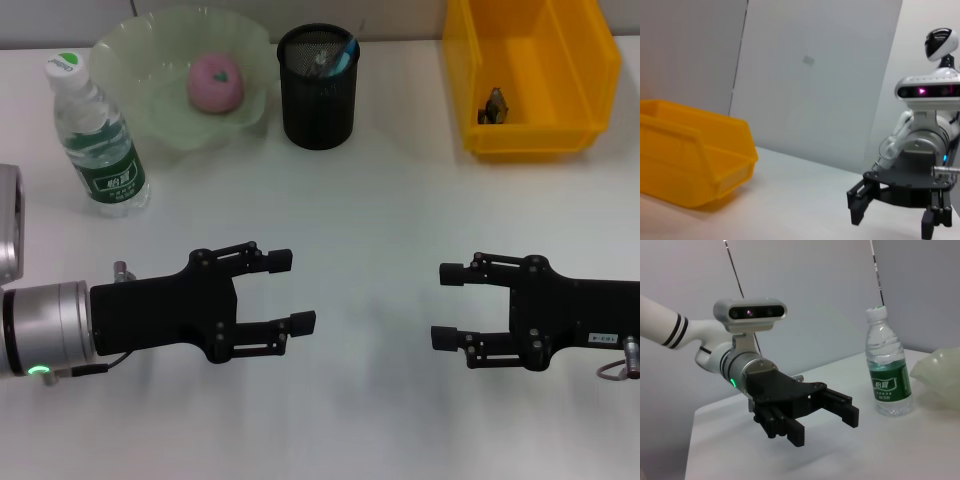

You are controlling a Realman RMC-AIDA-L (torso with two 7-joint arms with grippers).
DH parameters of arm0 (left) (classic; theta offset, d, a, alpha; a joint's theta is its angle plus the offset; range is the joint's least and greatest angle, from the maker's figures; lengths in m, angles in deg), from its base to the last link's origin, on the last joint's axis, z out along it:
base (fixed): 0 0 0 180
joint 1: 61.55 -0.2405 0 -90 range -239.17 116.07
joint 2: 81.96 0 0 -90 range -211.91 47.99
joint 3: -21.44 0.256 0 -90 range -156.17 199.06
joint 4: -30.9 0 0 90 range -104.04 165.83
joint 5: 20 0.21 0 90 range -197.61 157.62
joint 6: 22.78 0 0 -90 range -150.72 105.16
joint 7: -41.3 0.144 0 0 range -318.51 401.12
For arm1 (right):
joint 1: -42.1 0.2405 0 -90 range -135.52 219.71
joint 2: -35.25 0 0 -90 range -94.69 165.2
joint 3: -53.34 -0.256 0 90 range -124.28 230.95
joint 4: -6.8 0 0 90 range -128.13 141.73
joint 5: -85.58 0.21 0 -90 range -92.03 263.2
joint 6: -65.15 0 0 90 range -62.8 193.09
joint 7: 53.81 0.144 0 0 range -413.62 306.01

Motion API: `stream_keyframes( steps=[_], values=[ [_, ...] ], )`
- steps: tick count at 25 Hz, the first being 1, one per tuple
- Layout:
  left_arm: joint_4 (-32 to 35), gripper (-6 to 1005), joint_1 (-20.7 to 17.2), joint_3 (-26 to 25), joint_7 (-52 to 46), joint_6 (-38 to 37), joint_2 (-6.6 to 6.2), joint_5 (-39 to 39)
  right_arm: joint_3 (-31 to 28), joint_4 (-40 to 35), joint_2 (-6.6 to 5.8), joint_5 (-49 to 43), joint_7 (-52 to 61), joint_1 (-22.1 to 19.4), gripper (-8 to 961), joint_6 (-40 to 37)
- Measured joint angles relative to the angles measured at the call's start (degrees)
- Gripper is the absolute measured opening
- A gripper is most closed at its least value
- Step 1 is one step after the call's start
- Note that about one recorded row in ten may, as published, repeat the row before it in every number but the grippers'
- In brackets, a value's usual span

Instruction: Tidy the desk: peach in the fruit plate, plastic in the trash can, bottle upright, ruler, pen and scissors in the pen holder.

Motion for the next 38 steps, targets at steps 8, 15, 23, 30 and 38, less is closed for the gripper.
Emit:
stream_keyframes(
  steps=[8,15,23,30,38],
  values=[
    [0.82,799,-0.46,0.00,-0.20,-0.82,-0.51,0.36,-0.11,-0.63,-0.07,-0.16,-0.57,0.08,788,-0.11],
    [0.89,799,-0.48,0.32,-0.20,-1.19,-0.90,0.38,-0.16,-0.66,-0.15,-0.21,-0.57,0.36,789,-0.65],
    [0.88,799,-0.12,0.66,-0.20,-1.18,-0.99,0.38,-0.16,-0.62,-0.15,-0.26,-0.57,0.48,789,-0.46],
    [0.88,799,-0.03,0.70,-0.20,-1.19,-1.00,0.51,-0.16,-0.62,-0.15,-0.26,-0.56,0.69,789,-0.56],
    [0.88,799,0.14,0.68,-0.20,-1.19,-0.88,1.07,-0.16,-0.63,-0.15,-0.16,-0.56,0.71,788,-0.46]
  ],
)
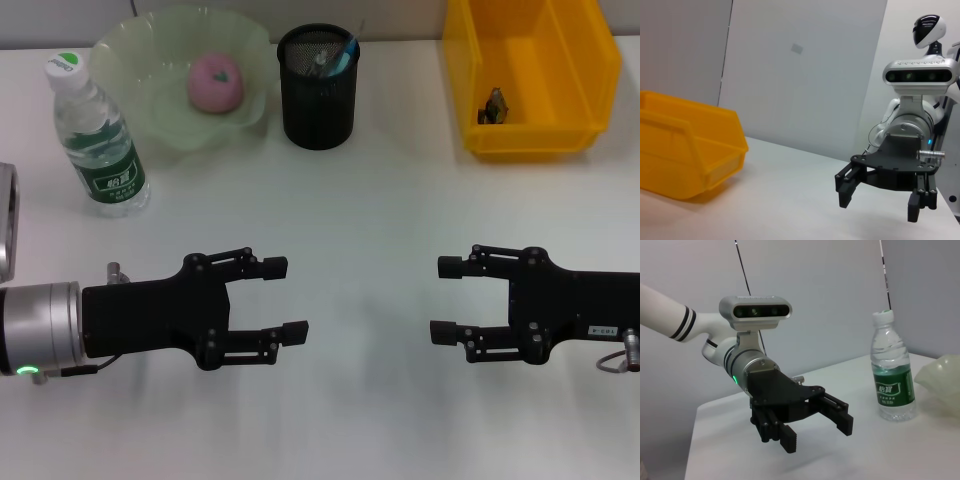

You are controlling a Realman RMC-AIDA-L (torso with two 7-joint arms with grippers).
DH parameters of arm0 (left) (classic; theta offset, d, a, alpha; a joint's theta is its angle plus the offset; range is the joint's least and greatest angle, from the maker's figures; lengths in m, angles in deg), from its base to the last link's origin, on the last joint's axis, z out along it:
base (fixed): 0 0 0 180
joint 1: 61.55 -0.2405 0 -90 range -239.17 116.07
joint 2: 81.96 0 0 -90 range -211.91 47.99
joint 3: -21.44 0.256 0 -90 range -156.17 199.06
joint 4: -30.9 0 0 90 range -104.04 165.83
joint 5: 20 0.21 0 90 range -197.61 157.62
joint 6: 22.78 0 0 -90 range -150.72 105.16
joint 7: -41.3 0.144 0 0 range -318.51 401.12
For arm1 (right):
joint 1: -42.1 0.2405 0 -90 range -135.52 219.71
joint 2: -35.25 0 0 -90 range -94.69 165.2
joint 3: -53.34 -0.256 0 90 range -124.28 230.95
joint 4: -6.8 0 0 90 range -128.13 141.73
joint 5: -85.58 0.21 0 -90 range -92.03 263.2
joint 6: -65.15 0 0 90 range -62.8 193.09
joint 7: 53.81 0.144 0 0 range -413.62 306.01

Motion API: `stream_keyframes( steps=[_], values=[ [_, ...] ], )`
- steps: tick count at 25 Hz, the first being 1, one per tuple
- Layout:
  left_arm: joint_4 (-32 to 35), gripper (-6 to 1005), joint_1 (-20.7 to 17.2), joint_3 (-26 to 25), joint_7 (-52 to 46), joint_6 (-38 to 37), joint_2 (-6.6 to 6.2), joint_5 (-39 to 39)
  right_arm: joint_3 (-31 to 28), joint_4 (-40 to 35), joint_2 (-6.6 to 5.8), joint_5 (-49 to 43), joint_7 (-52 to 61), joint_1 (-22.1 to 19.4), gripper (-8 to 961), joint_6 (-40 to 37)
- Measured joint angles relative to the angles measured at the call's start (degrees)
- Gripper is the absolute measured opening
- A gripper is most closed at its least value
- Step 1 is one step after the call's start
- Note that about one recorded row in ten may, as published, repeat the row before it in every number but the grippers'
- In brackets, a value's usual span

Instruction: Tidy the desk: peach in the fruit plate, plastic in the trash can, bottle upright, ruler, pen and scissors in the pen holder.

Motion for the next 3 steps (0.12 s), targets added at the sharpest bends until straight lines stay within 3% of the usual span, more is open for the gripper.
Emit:
stream_keyframes(
  steps=[3],
  values=[
    [0.00,799,0.00,0.00,0.00,0.00,0.00,0.00,0.00,0.00,0.00,0.06,0.00,0.01,788,0.02]
  ],
)
